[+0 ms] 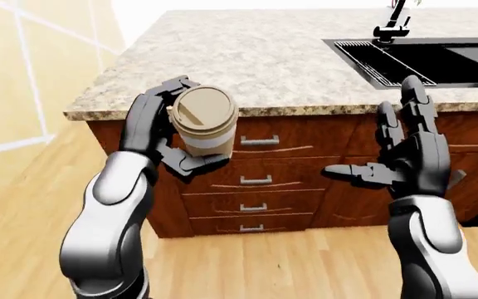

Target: Move the drinks to the dining counter.

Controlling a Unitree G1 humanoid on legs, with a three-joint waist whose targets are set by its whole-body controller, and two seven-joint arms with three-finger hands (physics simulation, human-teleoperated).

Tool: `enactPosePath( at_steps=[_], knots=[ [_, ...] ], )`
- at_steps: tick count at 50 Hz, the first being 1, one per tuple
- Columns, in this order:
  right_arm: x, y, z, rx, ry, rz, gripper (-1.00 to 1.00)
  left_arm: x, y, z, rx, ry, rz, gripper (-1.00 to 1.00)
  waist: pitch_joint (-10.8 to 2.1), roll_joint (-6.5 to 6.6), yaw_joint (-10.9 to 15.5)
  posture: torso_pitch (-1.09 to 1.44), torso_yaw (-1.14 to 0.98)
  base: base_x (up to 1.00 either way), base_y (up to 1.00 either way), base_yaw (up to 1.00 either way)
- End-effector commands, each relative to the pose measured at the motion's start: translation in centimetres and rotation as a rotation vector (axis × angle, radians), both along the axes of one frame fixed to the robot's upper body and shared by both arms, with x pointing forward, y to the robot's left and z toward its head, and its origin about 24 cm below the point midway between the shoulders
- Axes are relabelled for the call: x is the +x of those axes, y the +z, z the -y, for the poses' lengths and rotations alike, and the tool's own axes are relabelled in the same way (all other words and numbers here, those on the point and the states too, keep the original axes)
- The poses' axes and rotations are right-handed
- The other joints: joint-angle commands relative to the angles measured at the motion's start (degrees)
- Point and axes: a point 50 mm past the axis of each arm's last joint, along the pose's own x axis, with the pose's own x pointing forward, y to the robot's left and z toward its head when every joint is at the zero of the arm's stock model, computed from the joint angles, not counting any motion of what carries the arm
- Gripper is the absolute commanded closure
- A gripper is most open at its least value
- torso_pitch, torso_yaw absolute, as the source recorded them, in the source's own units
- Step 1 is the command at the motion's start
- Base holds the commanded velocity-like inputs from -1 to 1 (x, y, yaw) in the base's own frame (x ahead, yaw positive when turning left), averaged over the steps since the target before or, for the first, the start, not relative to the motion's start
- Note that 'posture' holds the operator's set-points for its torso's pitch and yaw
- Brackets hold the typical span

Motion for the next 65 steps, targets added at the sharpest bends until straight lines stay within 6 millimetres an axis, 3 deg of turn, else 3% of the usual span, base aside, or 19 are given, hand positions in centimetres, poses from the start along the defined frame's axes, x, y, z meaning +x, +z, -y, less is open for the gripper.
enactPosePath(
  at_steps=[1,3,5,7,14,19,28,31,32,33,37,42,47,50,52,55,56,59,65],
  knots=[
    [-0.8,2.4,-1.2,-0.032,0.063,0.149,-1.0,-1.1,2.4,-0.7,-0.006,0.037,0.158,1.0,0.36,0.62,1.1,0.0,0.0,0.5,-0.84,0.0],
    [-0.7,2.4,-1.2,-0.031,0.066,0.147,-1.0,-1.1,2.5,-0.7,-0.005,0.039,0.16,1.0,2.68,3.67,1.2,0.0,0.0,0.71,-0.62,0.0],
    [-0.7,2.4,-1.2,-0.029,0.068,0.148,-1.0,-1.1,2.5,-0.7,-0.006,0.038,0.159,1.0,1.53,6.78,3.4,0.0,0.0,0.87,-0.46,0.0],
    [-0.7,2.4,-1.3,-0.028,0.072,0.15,-1.0,-1.1,2.5,-0.7,-0.007,0.038,0.159,1.0,0.55,3.92,3.0,0.0,0.0,0.89,-0.44,0.0],
    [-0.9,2.4,-1.3,-0.024,0.076,0.159,-1.0,-1.1,2.5,-0.7,-0.007,0.038,0.162,1.0,-1.85,1.46,6.6,0.0,0.0,0.9,-0.38,0.0],
    [-0.8,2.3,-1.4,-0.03,0.08,0.155,-1.0,-1.2,2.5,-0.7,-0.007,0.038,0.163,1.0,-3.57,-6.1,6.8,0.0,0.0,0.63,-0.03,0.0],
    [-0.8,2.2,-1.4,-0.028,0.08,0.157,-1.0,-1.1,2.6,-0.8,-0.007,0.042,0.163,1.0,-2.18,-1.12,3.7,0.0,0.0,0.57,0.0,0.0],
    [-0.8,2.2,-1.3,-0.024,0.079,0.159,-1.0,-1.1,2.6,-0.9,-0.007,0.042,0.165,1.0,-2.71,4.43,4.7,0.0,0.0,0.53,0.0,0.0],
    [-0.8,2.3,-1.3,-0.024,0.078,0.159,-1.0,-1.2,2.6,-0.9,-0.007,0.042,0.165,1.0,-2.01,2.27,4.4,0.0,0.0,0.09,0.0,0.0],
    [-0.8,2.3,-1.3,-0.024,0.076,0.16,-1.0,-1.2,2.7,-0.9,-0.006,0.042,0.166,1.0,-1.59,4.48,4.1,0.0,0.0,0.0,0.0,0.0],
    [-1.0,2.4,-1.5,-0.031,0.082,0.164,-1.0,-1.4,2.9,-0.9,-0.006,0.044,0.169,1.0,-4.9,4.63,3.5,0.0,0.0,-0.56,0.01,0.0],
    [-0.9,2.3,-1.6,-0.029,0.087,0.154,-1.0,-1.3,2.9,-1.0,-0.008,0.045,0.169,1.0,-1.73,-3.9,0.8,0.0,0.0,-0.91,0.06,0.0],
    [-0.9,2.3,-1.7,-0.037,0.093,0.152,-1.0,-1.4,3.1,-1.0,-0.008,0.046,0.17,1.0,-3.89,-4.9,0.8,0.0,0.0,-0.95,0.15,0.0],
    [-0.9,2.3,-1.6,-0.039,0.087,0.151,-1.0,-1.5,3.1,-1.0,-0.008,0.046,0.17,1.0,-4.09,-3.77,1.4,0.0,0.0,-0.55,0.15,0.0],
    [-0.9,2.2,-1.6,-0.04,0.088,0.15,-1.0,-1.5,3.1,-1.0,-0.007,0.046,0.17,1.0,-0.75,-0.72,1.3,0.0,0.0,0.0,0.0,0.0],
    [-0.9,2.2,-1.7,-0.039,0.089,0.151,-1.0,-1.4,3.0,-1.0,-0.005,0.046,0.169,1.0,-1.7,6.42,2.3,0.0,0.0,0.0,0.0,0.0],
    [-0.9,2.2,-1.7,-0.04,0.089,0.151,-1.0,-1.3,3.0,-1.0,-0.004,0.046,0.168,1.0,0.21,4.22,3.3,0.0,0.0,0.0,0.0,0.0],
    [-0.9,2.3,-1.6,-0.036,0.087,0.153,-1.0,-0.8,2.6,-0.7,-0.017,0.026,0.141,1.0,-3.57,3.43,2.7,0.0,0.0,0.0,0.0,0.0],
    [-0.6,2.1,-1.6,-0.034,0.087,0.154,-1.0,0.7,2.5,-0.4,-0.014,0.033,0.122,1.0,-3.62,-2.39,4.3,0.0,0.0,0.0,0.0,0.0]
  ],
)
